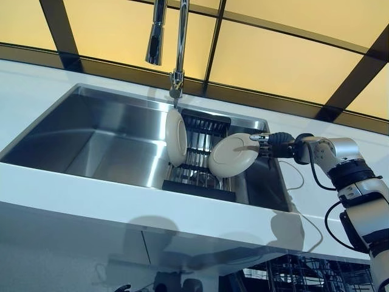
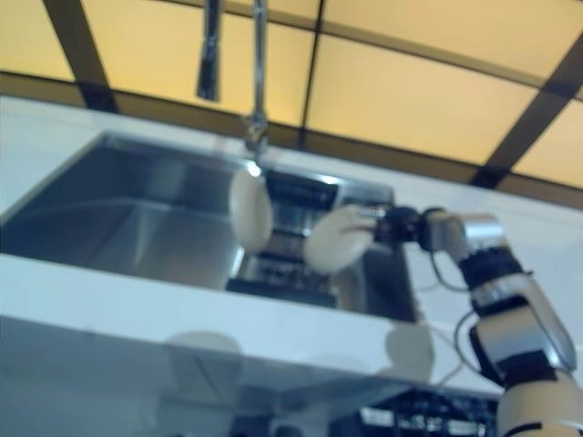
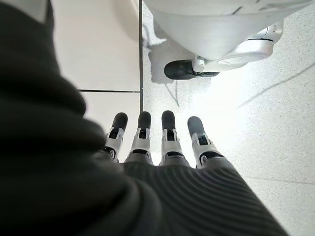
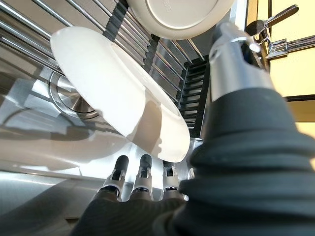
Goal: Take plates into dishwasher
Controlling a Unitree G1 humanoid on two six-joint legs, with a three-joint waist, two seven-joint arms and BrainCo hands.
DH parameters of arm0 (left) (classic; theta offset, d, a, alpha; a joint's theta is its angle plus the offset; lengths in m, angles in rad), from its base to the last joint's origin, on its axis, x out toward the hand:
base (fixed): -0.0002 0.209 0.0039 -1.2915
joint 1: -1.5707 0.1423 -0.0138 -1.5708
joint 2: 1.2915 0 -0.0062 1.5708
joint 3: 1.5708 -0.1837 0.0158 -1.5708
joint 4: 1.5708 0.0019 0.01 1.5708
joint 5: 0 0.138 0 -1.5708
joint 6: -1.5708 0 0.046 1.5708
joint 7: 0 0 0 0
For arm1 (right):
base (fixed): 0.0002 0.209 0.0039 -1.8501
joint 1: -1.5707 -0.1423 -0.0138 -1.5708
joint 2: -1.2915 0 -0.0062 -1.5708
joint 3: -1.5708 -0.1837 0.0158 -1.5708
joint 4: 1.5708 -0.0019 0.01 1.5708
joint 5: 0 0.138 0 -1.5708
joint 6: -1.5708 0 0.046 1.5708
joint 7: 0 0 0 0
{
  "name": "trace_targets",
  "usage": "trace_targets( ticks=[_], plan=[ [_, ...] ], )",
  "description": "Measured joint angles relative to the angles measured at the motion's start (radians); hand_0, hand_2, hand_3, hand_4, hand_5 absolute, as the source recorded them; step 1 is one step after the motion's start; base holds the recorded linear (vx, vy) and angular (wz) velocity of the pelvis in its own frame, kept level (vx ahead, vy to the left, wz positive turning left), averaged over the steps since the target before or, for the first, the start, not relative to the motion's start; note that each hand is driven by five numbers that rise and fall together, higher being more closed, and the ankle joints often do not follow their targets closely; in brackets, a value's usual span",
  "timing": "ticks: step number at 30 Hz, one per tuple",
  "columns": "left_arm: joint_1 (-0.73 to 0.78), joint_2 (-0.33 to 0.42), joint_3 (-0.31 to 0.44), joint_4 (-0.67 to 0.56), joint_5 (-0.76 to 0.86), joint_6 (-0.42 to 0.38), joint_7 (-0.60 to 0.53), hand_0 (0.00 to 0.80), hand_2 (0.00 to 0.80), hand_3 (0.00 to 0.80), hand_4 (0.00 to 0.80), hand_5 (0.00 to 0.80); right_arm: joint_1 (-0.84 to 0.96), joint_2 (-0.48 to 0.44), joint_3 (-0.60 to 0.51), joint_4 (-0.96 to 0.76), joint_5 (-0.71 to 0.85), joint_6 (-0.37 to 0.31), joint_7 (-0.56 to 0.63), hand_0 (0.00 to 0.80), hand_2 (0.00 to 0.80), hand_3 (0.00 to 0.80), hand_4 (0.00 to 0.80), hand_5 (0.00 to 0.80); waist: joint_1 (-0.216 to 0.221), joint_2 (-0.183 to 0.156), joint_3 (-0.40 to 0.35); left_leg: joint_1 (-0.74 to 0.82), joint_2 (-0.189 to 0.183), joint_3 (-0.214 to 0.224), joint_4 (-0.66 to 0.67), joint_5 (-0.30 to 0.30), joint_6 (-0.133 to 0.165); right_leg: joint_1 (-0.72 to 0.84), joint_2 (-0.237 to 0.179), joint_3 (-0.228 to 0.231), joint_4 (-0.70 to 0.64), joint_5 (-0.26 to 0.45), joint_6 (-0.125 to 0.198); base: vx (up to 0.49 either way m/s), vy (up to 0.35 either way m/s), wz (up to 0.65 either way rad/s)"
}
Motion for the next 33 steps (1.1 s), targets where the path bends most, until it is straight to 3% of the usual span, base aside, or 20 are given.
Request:
trace_targets(
  ticks=[33],
  plan=[
    [-0.001,0.008,0.0,0.0,0.001,0.0,-0.018,0.0,0.0,0.0,0.0,0.0,0.036,-0.024,0.0,0.083,-0.1,0.041,0.156,0.0,0.0,0.0,0.0,0.0,0.001,0.003,0.002,0.0,0.0,0.0,0.0,0.001,0.002,0.0,0.0,0.0,0.0,0.0,0.0,0.0,0.0,0.0]
  ],
)
